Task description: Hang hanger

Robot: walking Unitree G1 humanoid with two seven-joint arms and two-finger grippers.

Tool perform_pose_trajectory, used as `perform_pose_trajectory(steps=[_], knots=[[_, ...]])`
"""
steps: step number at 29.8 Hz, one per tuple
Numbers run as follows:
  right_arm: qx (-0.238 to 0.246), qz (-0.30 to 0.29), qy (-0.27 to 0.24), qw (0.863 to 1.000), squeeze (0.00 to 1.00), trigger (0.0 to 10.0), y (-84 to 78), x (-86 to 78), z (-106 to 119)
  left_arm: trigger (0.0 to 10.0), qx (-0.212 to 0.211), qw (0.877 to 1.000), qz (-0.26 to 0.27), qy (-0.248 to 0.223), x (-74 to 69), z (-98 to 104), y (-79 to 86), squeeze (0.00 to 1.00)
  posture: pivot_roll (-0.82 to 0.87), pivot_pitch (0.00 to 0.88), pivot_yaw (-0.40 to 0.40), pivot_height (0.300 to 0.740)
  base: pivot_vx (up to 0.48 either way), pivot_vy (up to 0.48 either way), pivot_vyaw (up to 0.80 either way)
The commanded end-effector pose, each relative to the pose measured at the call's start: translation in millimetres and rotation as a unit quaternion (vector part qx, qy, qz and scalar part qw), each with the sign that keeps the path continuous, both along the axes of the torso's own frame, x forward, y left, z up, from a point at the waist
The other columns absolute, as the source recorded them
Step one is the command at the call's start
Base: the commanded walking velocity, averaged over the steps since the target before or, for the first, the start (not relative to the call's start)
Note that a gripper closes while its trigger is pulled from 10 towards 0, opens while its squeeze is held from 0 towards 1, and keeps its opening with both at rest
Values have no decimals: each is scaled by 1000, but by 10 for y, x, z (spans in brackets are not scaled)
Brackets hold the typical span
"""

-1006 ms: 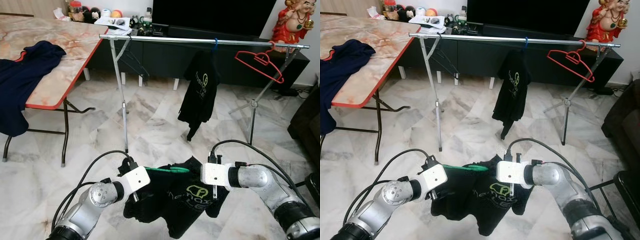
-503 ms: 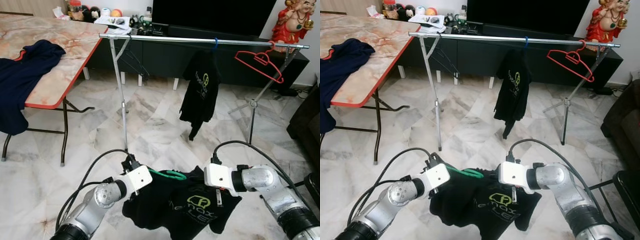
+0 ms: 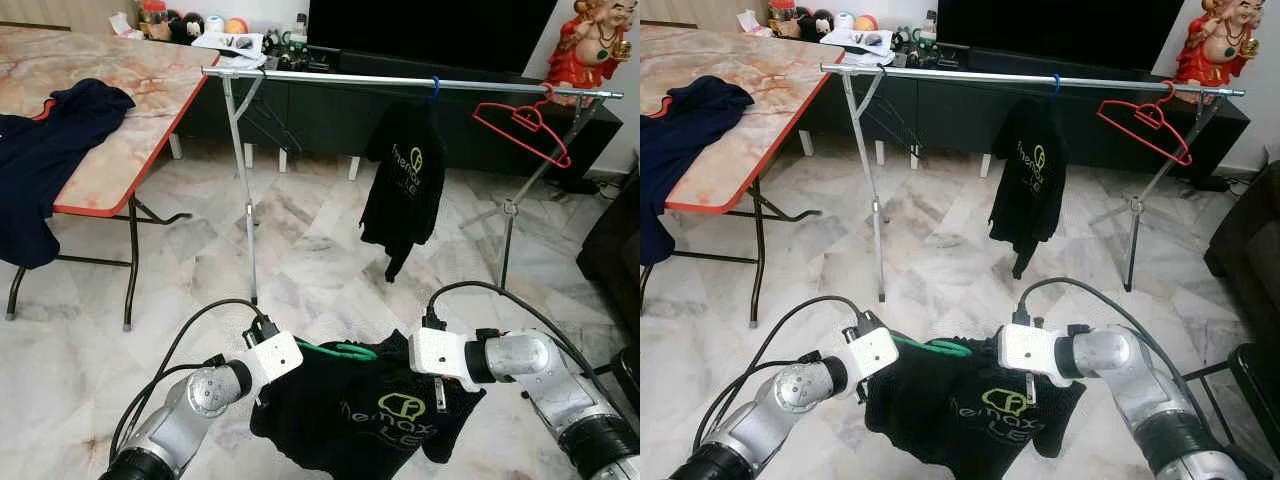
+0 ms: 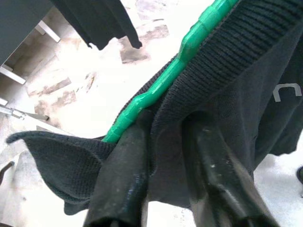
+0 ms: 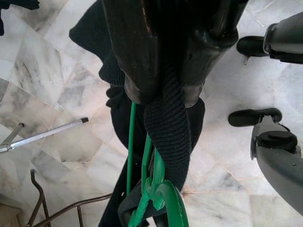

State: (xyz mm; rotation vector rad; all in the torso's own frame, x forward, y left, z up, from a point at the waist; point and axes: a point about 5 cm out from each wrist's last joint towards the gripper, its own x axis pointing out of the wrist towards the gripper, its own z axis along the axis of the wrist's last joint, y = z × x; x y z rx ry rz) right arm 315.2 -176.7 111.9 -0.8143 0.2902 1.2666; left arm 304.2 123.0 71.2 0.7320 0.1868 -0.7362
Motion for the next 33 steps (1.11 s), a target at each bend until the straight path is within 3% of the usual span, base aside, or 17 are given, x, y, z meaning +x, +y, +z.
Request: perform_pose_trajectory(steps=[1,9,11,15,26,30,33], knots=[[-24,13,7,1000,0,10000,-44,-42,-43,0,-4,1000,21,-17,58,67,84,0,29,103,-121,740,0,0,0],[-34,4,0,999,0,10000,-70,-22,-59,0,-6,1000,15,-12,47,64,90,0,30,104,-122,740,0,0,0],[-60,-6,-13,998,0,10000,-111,-2,-87,0,-2,1000,9,-5,32,52,110,0,31,104,-121,740,0,0,0],[-130,-72,-69,986,0,10000,-250,123,-155,0,9,1000,-2,7,0,28,151,0,33,104,-121,740,0,0,0],[-190,-145,-123,963,0,10000,-415,224,-220,0,27,999,-4,18,-12,22,192,0,35,107,-121,740,0,0,0],[-181,-184,-148,955,0,10000,-468,274,-172,0,55,997,1,52,-37,-50,249,0,34,108,-121,740,0,0,0],[-169,-212,-178,946,0,10000,-493,331,-105,0,104,987,-12,119,-144,-215,328,0,34,108,-120,740,0,0,0]])
